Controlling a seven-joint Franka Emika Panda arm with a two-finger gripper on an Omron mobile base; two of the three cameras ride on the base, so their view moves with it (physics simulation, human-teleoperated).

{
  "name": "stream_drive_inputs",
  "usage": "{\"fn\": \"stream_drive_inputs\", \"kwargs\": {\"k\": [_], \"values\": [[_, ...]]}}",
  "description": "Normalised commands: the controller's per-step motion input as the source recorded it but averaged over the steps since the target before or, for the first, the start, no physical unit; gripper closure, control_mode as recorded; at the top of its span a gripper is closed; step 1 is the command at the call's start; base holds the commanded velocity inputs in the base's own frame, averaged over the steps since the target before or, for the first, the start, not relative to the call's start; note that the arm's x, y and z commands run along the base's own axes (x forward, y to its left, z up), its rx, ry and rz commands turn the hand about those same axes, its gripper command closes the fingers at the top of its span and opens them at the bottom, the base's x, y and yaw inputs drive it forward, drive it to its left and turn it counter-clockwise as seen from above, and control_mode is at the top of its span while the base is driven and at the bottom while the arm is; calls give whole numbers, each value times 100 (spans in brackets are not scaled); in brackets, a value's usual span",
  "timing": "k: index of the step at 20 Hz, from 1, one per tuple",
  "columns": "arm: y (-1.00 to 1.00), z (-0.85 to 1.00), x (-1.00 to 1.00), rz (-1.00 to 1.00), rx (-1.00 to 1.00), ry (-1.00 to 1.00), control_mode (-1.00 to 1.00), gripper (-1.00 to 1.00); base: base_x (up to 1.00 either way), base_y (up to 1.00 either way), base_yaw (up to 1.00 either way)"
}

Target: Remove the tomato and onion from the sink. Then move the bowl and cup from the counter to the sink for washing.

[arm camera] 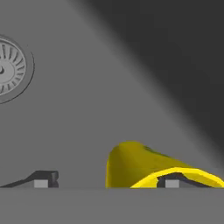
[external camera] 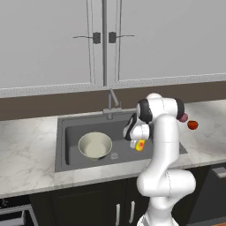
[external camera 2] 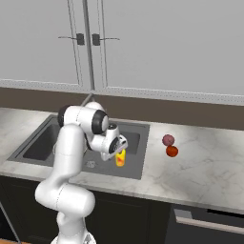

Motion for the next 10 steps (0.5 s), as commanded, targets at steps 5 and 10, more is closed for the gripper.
{"fn": "stream_drive_inputs", "kwargs": {"k": [5,10], "values": [[0,18,-9,0,0,-1,-100,-100,0,0,0],[0,15,-4,0,1,0,-100,-100,0,0,0]]}}
